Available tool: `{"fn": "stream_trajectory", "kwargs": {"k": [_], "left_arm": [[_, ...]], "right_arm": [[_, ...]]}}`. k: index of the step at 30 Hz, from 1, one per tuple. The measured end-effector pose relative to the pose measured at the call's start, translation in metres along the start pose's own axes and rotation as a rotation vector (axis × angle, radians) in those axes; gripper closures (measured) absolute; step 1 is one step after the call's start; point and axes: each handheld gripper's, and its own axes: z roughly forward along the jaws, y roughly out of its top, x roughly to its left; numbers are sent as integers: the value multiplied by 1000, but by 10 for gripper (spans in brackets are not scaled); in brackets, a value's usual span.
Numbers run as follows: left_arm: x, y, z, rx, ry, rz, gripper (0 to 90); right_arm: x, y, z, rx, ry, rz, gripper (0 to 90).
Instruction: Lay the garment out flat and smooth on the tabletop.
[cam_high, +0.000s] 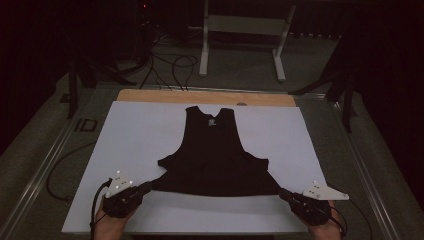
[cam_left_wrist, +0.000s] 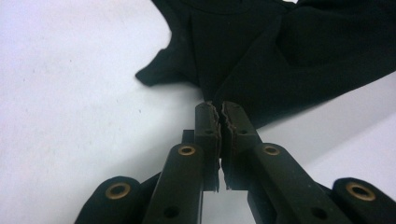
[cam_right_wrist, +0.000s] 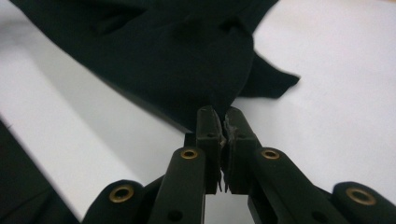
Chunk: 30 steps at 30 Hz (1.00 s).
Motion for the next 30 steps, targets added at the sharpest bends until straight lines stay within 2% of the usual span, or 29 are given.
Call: {"fn": "stream_trajectory", "kwargs": {"k": [3, 4, 5, 6, 7, 8, 10, 14, 17, 20, 22, 25, 26, 30], "left_arm": [[-3, -6, -2, 13, -4, -8, 856], [-4, -7, -1, 20, -7, -7, 848], [-4, -8, 0, 28, -4, -7, 807], [-4, -9, 2, 33, 2, -9, 721], [-3, -8, 4, 33, 6, -18, 637], [-1, -8, 5, 30, 5, -22, 562], [2, -7, 6, 13, 16, -34, 485], [9, -3, 16, 12, 41, -45, 443], [12, 0, 28, 29, 49, -40, 443], [14, 4, 41, 43, 67, -31, 444], [15, 7, 51, 54, 60, -29, 444], [13, 11, 67, 89, 53, -6, 445], [12, 11, 70, 93, 48, -3, 445], [9, 12, 77, 106, 32, 13, 445]], "right_arm": [[1, -4, -2, 11, 23, -4, 868], [0, -7, -2, 24, 60, -4, 858], [-1, -8, -1, 35, 82, 7, 784], [-2, -10, 2, 47, 99, 18, 656], [-4, -10, 5, 48, 98, 27, 579], [-5, -11, 7, 42, 104, 40, 512], [-6, -10, 10, 40, 85, 49, 437], [-11, -6, 21, 29, 51, 86, 427], [-11, -4, 36, 67, 27, 81, 452], [-9, 0, 52, 104, 25, 66, 473], [-8, 3, 61, 122, 20, 47, 476], [-7, 5, 74, 158, 19, 27, 476], [-8, 5, 81, 173, 17, 23, 477], [-9, 7, 91, 188, 10, 20, 477]]}}
